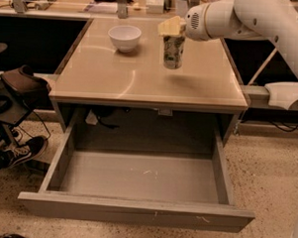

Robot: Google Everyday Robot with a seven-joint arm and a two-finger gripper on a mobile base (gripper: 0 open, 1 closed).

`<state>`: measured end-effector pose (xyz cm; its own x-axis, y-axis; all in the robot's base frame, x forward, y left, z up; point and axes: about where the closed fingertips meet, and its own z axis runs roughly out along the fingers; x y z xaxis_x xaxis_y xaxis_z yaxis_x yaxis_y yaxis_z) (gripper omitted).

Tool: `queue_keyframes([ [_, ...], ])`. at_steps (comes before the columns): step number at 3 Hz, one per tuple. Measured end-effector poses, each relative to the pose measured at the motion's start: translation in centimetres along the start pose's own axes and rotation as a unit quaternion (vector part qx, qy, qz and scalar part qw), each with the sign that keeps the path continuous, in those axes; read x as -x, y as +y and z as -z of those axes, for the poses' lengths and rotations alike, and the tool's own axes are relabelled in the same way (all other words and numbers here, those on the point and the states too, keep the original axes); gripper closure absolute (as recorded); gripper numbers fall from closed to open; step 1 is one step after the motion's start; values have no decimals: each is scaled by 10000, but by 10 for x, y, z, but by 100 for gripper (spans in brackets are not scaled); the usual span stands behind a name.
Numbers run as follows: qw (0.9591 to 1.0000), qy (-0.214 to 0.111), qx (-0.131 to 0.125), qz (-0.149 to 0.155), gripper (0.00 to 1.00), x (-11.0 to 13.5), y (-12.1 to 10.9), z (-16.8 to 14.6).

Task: Pick 7up can from top drawer and place on counter

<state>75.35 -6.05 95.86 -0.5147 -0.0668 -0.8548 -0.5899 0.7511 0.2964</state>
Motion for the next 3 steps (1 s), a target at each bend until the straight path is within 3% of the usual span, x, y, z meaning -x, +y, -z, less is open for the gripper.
queue_keyframes([
  [1, 10000, 22, 8, -5, 80, -2, 0, -2],
  [3, 10000, 22, 8, -5, 33, -2, 0, -2],
])
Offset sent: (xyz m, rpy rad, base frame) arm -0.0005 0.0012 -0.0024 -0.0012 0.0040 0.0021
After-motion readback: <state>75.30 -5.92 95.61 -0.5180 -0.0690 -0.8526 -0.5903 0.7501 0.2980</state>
